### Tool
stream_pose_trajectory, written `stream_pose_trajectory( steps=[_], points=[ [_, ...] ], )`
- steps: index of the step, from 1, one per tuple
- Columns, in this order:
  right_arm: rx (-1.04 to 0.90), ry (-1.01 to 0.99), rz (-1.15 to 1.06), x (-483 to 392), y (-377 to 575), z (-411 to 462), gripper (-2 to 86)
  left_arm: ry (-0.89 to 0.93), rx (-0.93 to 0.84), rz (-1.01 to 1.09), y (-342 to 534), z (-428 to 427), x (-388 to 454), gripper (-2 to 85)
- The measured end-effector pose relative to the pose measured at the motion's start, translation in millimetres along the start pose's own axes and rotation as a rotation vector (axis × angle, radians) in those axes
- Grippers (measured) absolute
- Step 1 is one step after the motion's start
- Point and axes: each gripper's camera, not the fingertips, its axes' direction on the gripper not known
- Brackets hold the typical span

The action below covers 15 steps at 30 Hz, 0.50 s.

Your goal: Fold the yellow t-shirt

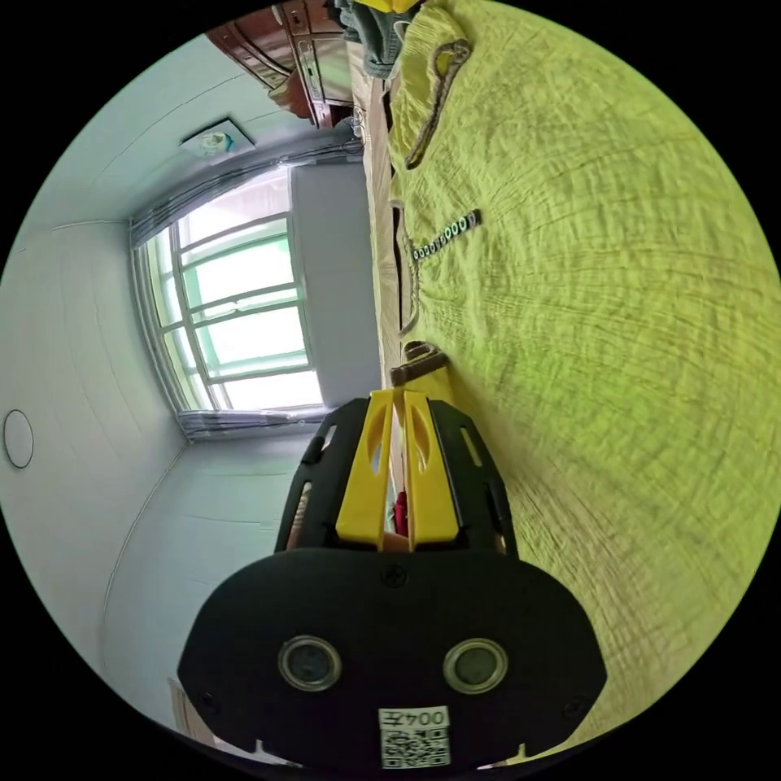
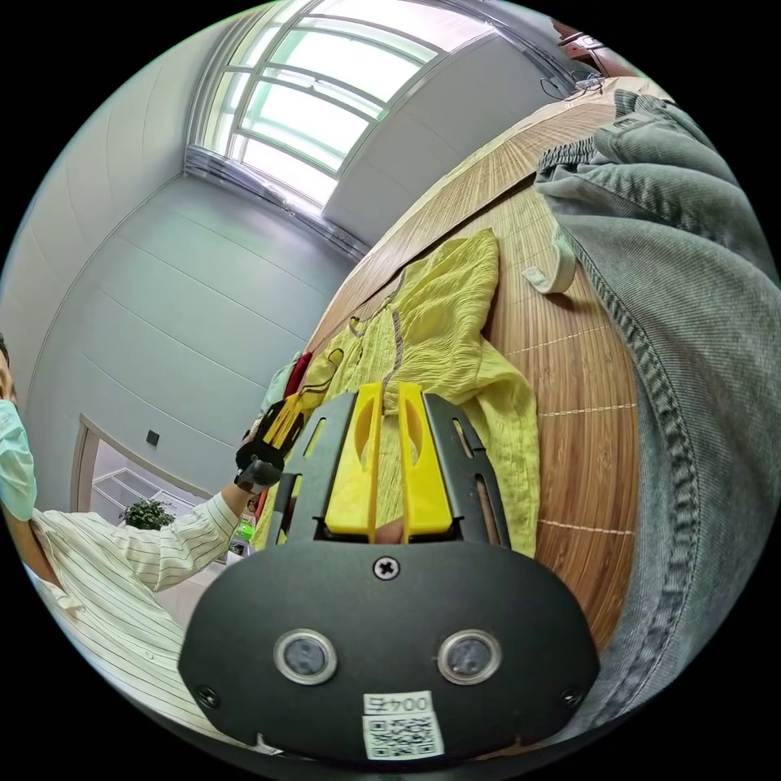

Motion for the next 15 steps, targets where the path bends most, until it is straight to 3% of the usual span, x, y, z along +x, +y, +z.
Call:
stream_pose_trajectory(
  steps=[8,13,15],
  points=[
    [-0.043,0.019,-0.036,-16.8,2.0,19.8,4.9,0.324,-0.083,-0.011,44.1,17.8,-7.5,8.5],
    [-0.062,0.024,-0.052,-26.4,2.8,32.7,4.0,0.6,-0.056,-0.242,90.9,50.6,-47.6,12.4],
    [-0.064,0.016,-0.067,-30.1,3.0,36.6,3.1,0.762,-0.089,-0.504,132.8,79.0,-72.6,13.2]
  ],
)
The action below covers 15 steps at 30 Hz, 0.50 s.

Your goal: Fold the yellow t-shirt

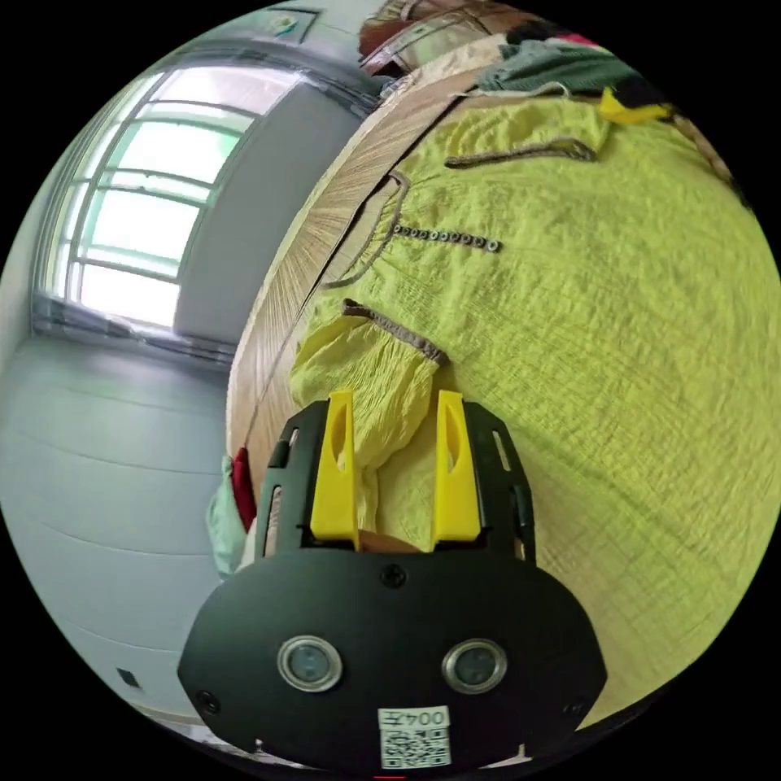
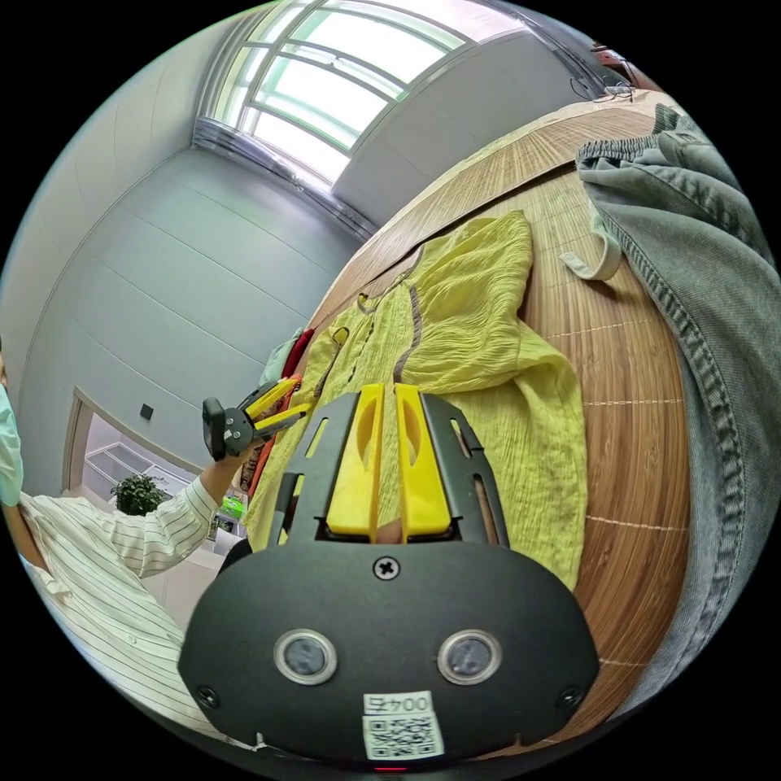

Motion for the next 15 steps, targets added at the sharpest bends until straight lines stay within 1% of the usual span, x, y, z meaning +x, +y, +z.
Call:
stream_pose_trajectory(
  steps=[1,3,4,6,7,8,9,10,11,12,14,15],
  points=[
    [-0.005,-0.007,-0.013,-2.7,-0.1,3.0,2.0,0.05,0.012,-0.078,7.9,0.4,-14.7,13.3],
    [0.002,-0.027,-0.031,-6.5,1.1,5.8,0.4,0.285,0.099,-0.451,55.8,6.4,-75.0,12.3],
    [0.009,-0.054,-0.047,-9.0,2.3,7.3,0.1,0.362,0.13,-0.552,71.9,10.3,-89.0,11.9],
    [0.005,-0.093,-0.048,-12.4,5.2,10.6,-0.1,0.654,0.287,-0.906,142.9,35.8,-126.8,9.8],
    [-0.013,-0.119,-0.046,-16.6,8.1,14.0,0.0,0.706,0.318,-0.975,159.5,43.7,-131.6,9.6],
    [-0.021,-0.123,-0.046,-19.8,9.6,16.1,0.1,0.779,0.354,-1.09,188.8,60.0,-137.9,9.1],
    [-0.032,-0.096,-0.051,-29.9,11.5,21.9,0.7,0.814,0.373,-1.16,213.0,74.5,-141.9,8.8],
    [-0.044,-0.054,-0.075,-45.0,9.7,30.9,1.6,0.816,0.372,-1.182,223.2,80.5,-143.9,8.6],
    [-0.055,-0.039,-0.092,-54.1,6.6,37.1,3.8,0.823,0.37,-1.247,243.6,91.7,-149.4,8.5],
    [-0.085,-0.015,-0.13,-74.8,-4.8,52.7,8.2,0.865,0.433,-1.298,264.0,98.8,-158.2,8.4],
    [-0.137,0.005,-0.227,-114.1,-32.3,83.0,10.7,0.849,0.521,-1.35,289.5,100.7,-174.0,8.0],
    [-0.161,0.027,-0.314,-144.3,-54.1,106.8,10.9,0.85,0.567,-1.385,303.8,102.5,-184.1,7.4]
  ],
)
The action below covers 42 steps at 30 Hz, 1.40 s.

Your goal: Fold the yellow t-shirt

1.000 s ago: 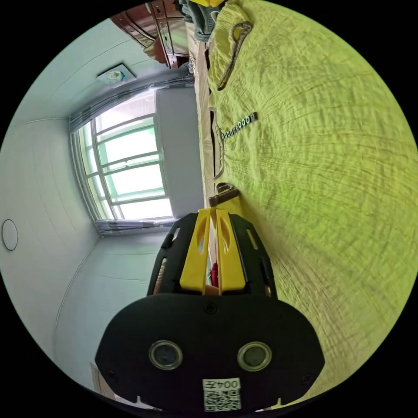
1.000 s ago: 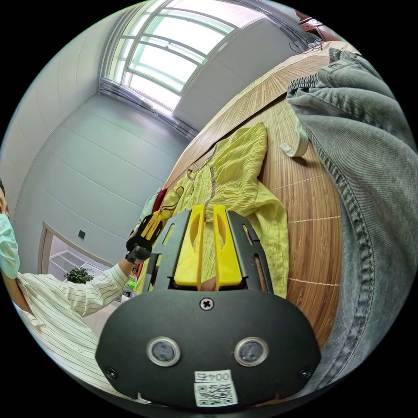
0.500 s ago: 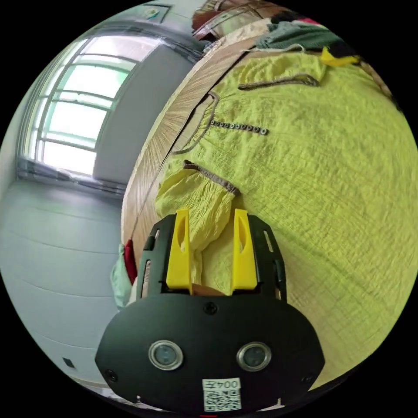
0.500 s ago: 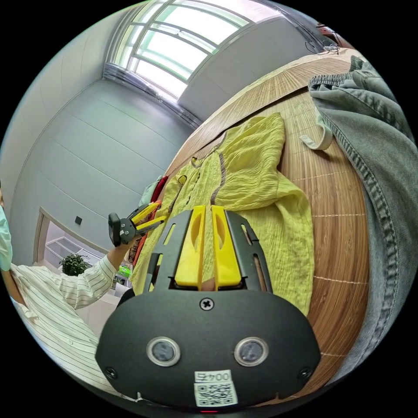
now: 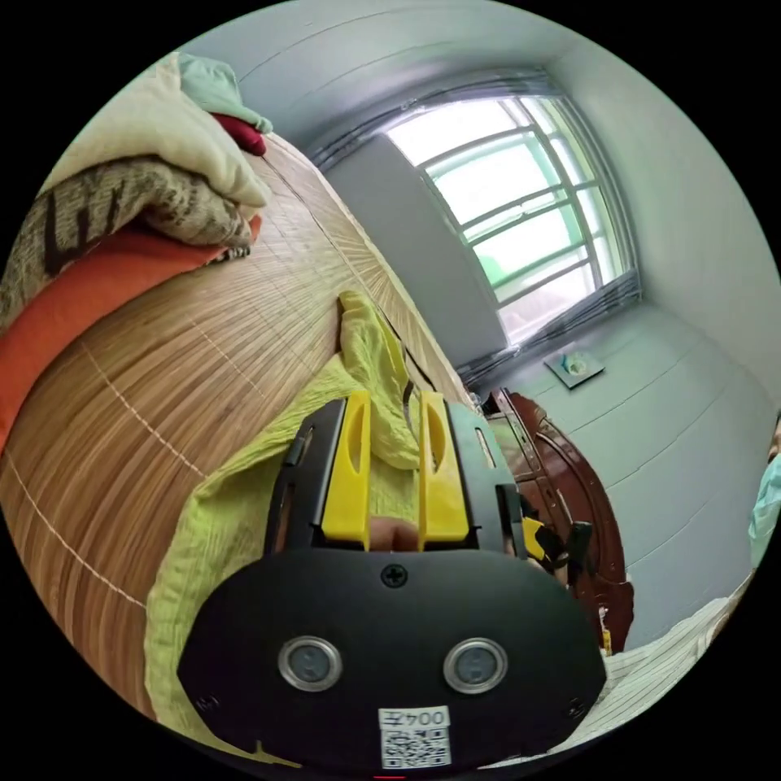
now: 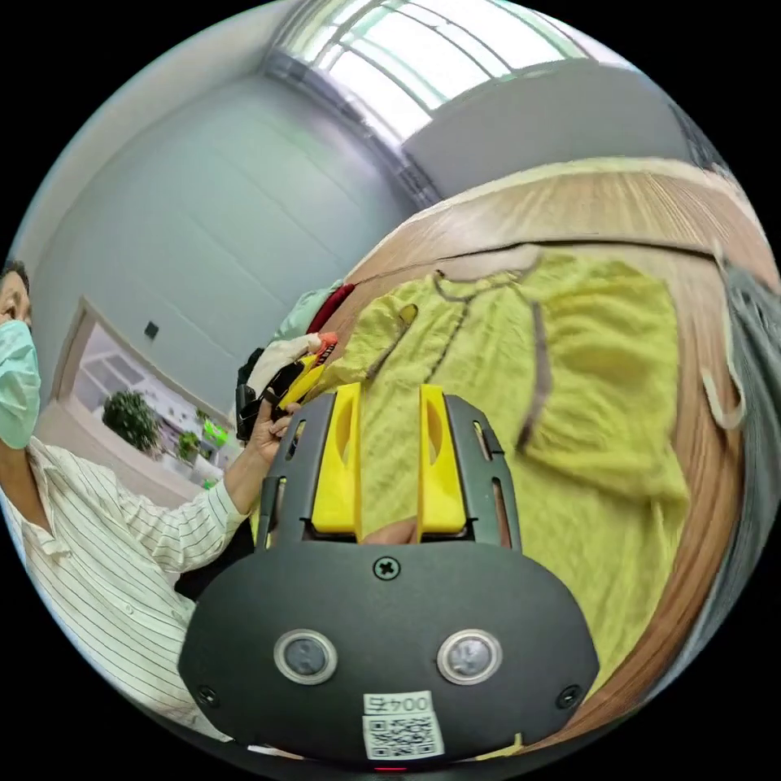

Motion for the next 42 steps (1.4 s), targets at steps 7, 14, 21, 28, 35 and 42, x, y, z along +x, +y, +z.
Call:
stream_pose_trajectory(
  steps=[7,14,21,28,35,42],
  points=[
    [-0.27,0.288,-0.226,-62.3,-178.9,167.3,10.0,0.225,-0.048,-0.081,-27.2,-23.4,-61.0,3.0],
    [-0.419,0.366,-0.201,-55.3,-218.8,267.7,12.5,0.394,0.038,-0.189,-43.7,-58.8,-109.3,1.3],
    [-0.483,0.318,-0.108,-45.7,-235.6,308.7,2.7,0.364,0.045,-0.193,-52.3,-80.9,-130.4,0.3],
    [-0.316,0.335,-0.027,-72.7,-246.0,293.3,-0.2,0.357,0.093,-0.188,-53.7,-103.6,-140.9,0.2],
    [-0.386,0.383,0.142,-52.1,-236.8,319.2,5.4,0.334,0.091,-0.18,-53.7,-116.8,-144.7,0.1],
    [-0.31,0.46,-0.097,-120.4,-303.7,354.6,9.2,0.305,0.08,-0.196,-50.0,-125.0,-145.0,0.1]
  ],
)
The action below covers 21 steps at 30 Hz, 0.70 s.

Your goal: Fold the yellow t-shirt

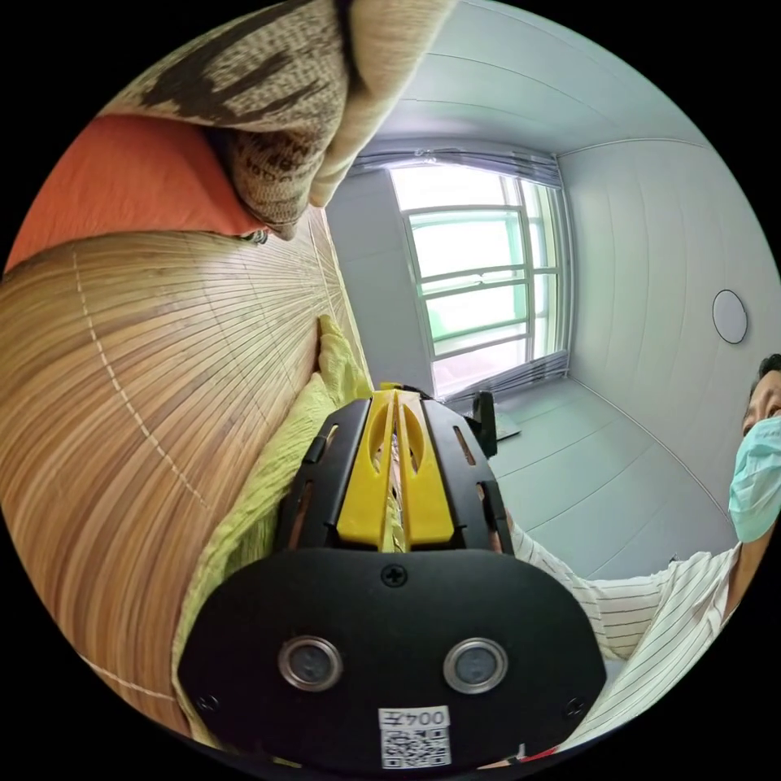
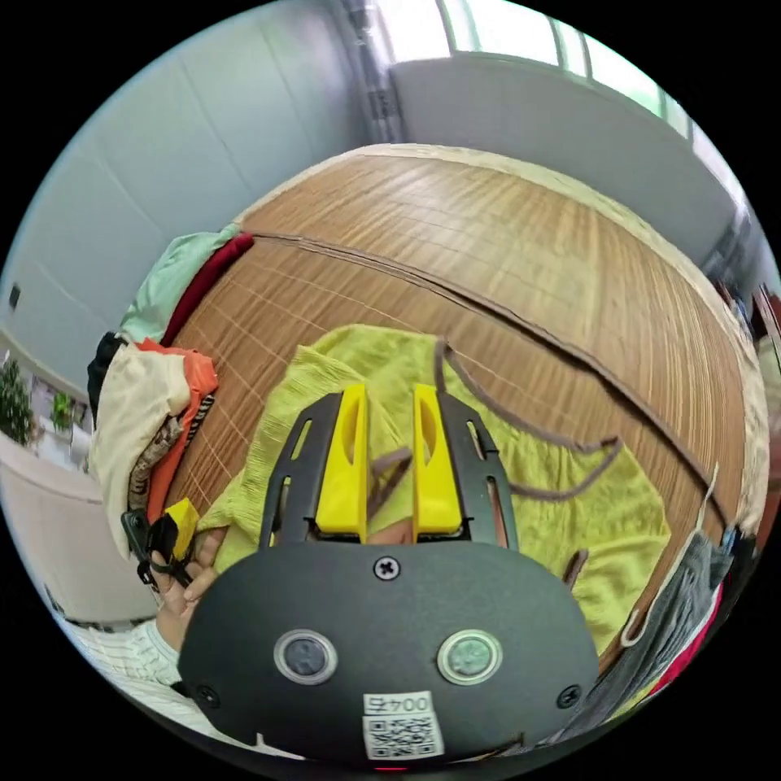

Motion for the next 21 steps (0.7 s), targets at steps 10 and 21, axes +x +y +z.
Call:
stream_pose_trajectory(
  steps=[10,21],
  points=[
    [-0.254,0.167,-0.28,-107.5,-103.1,67.6,9.7,-0.034,-0.006,-0.009,7.7,-7.1,4.6,0.2],
    [-0.417,0.313,-0.406,-139.9,-120.0,111.6,8.9,-0.042,-0.007,-0.011,19.8,-12.2,11.4,0.2]
  ],
)
